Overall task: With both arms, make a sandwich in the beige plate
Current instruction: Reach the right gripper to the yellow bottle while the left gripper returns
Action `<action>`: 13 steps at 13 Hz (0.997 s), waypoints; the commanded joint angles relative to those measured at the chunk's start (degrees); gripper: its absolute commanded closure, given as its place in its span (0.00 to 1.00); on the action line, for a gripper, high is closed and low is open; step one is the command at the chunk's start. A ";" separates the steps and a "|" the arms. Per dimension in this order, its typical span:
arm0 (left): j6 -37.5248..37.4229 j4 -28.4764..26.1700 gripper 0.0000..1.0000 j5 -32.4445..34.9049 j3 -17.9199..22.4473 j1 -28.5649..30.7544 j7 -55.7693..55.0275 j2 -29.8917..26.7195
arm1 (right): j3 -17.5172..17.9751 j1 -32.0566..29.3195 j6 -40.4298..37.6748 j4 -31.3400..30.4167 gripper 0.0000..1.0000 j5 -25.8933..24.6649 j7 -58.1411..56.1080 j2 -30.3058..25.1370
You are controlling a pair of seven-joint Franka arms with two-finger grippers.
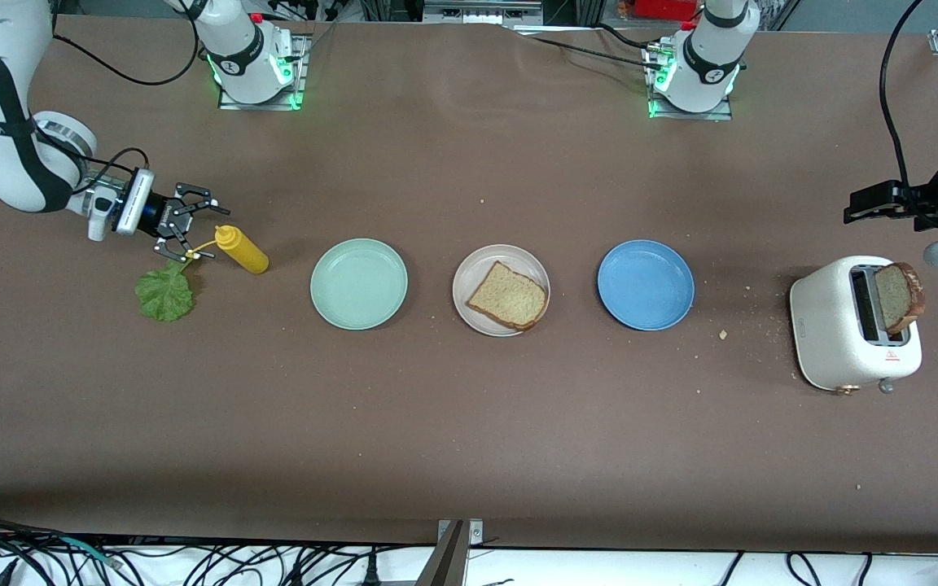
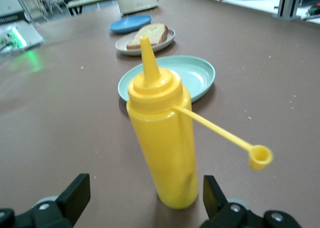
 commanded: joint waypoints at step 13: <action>-0.54 -0.47 0.00 2.18 -0.17 0.27 -0.17 -0.98 | 2.21 0.04 -5.52 7.17 0.00 7.64 -3.71 10.59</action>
